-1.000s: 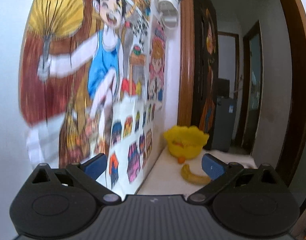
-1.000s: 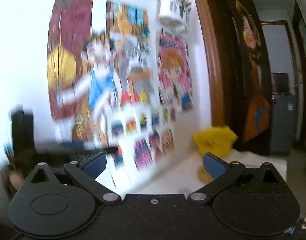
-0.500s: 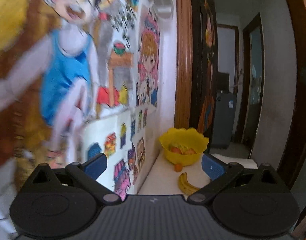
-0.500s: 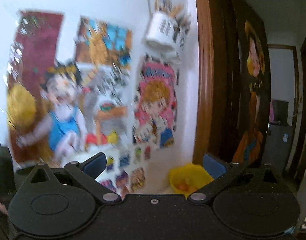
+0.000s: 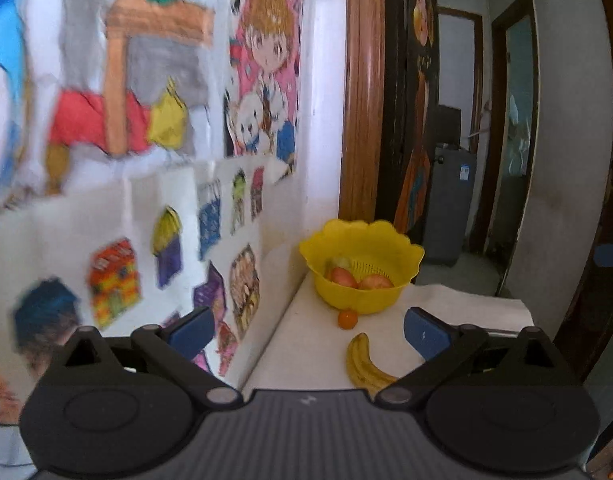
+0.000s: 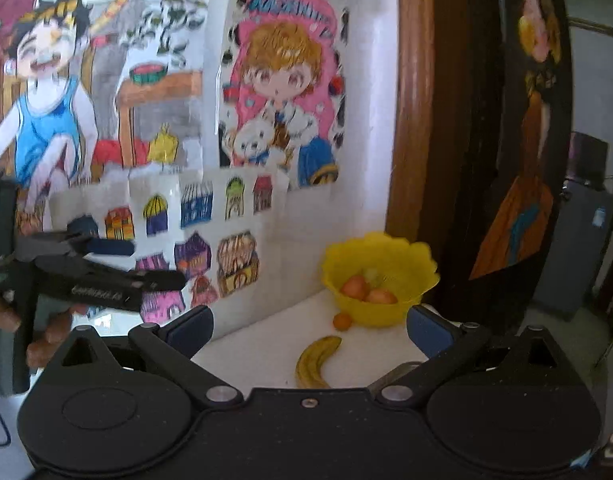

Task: Organize fruits
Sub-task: 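Move left tool toward the small orange while right tool moves toward the last banana, then close left gripper on the small orange while right tool lowers over the banana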

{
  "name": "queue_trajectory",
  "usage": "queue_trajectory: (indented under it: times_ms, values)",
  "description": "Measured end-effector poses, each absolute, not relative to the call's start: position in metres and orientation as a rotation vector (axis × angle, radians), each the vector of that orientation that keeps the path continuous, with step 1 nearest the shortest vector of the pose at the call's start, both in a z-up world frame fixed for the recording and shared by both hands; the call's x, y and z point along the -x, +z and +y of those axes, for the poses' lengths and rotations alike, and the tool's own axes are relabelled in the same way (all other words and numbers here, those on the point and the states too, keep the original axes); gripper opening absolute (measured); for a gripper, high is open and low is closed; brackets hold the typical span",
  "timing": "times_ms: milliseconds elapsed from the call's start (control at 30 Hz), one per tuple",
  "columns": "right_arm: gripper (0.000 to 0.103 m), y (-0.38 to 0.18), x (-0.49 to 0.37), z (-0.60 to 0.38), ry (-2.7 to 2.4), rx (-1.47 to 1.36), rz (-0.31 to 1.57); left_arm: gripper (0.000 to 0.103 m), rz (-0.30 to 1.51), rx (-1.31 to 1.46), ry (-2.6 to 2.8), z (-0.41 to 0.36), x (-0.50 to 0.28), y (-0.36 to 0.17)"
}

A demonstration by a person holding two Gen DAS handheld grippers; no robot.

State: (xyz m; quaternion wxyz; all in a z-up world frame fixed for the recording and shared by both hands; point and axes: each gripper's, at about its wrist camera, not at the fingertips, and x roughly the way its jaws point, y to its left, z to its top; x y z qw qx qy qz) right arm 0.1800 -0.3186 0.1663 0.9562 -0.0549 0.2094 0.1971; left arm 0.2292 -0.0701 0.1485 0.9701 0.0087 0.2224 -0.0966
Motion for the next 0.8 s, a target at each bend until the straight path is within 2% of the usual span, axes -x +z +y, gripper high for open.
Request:
queue_trajectory:
  times_ms: [333,700,800]
  values:
    - [0.102,0.079,-0.231,-0.326,0.527,0.194,0.456,0.103,0.54,-0.07,-0.249,-0.104,-0.331,0.087]
    - [0.102,0.049,-0.269,-0.321,0.51,0.358,0.478,0.103,0.718,-0.065,-0.306,-0.135,-0.41,0.023]
    - [0.102,0.046,-0.28,-0.31,0.493,0.391,0.539,0.102,0.77,-0.045,-0.291,-0.139,-0.427,0.018]
